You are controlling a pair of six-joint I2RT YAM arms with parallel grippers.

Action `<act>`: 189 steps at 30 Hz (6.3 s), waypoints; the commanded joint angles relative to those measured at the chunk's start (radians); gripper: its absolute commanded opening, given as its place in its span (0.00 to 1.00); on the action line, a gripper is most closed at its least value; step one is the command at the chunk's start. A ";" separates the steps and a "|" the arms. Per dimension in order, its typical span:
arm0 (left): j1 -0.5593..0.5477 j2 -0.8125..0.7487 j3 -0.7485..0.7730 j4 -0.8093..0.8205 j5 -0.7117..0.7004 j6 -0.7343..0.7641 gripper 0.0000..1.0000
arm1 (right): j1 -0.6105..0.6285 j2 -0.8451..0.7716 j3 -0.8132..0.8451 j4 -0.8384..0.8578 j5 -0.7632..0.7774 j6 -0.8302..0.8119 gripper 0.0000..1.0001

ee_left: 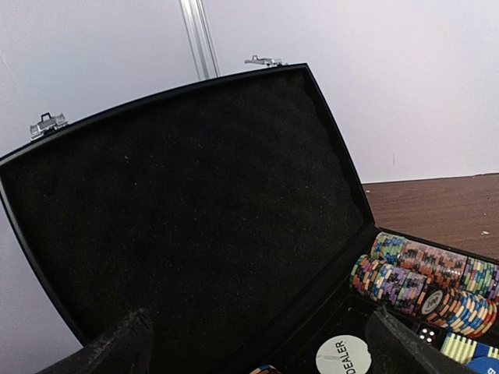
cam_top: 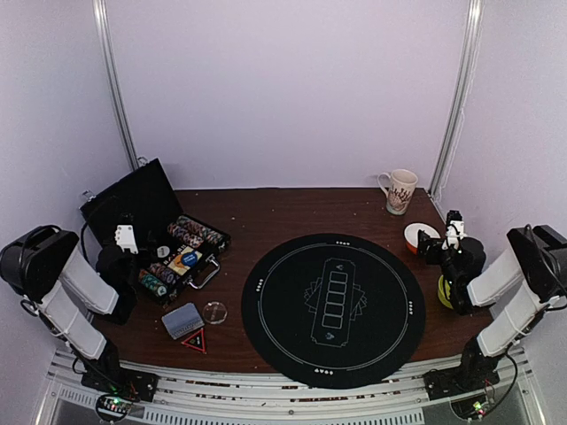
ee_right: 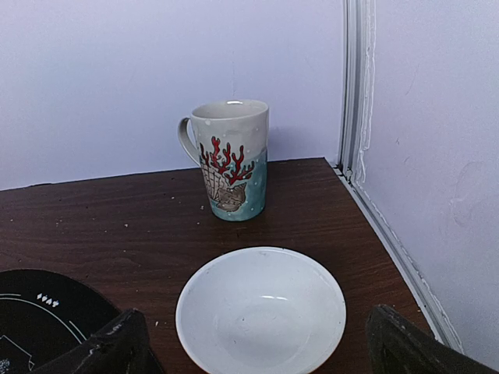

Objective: Distribute texas hold em gaming equipment
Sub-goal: Pick up the dealer button from the center of the board.

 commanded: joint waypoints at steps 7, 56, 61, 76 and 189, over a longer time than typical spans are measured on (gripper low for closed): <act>0.002 -0.139 0.035 -0.114 0.023 0.011 0.98 | -0.007 -0.054 0.017 -0.041 0.058 0.028 1.00; -0.244 0.064 1.368 -2.338 0.383 -0.255 0.98 | 0.407 -0.182 1.053 -1.552 -0.451 -0.233 1.00; -0.247 0.066 1.340 -2.359 0.471 -0.256 0.98 | 0.412 -0.179 1.031 -1.560 -0.441 -0.242 1.00; -0.384 0.080 1.279 -2.421 0.389 -0.165 0.98 | 0.448 -0.157 1.024 -1.571 -0.424 -0.261 1.00; -0.671 0.336 0.925 -2.326 0.436 -0.294 0.37 | 0.489 -0.169 0.993 -1.611 -0.327 -0.231 1.00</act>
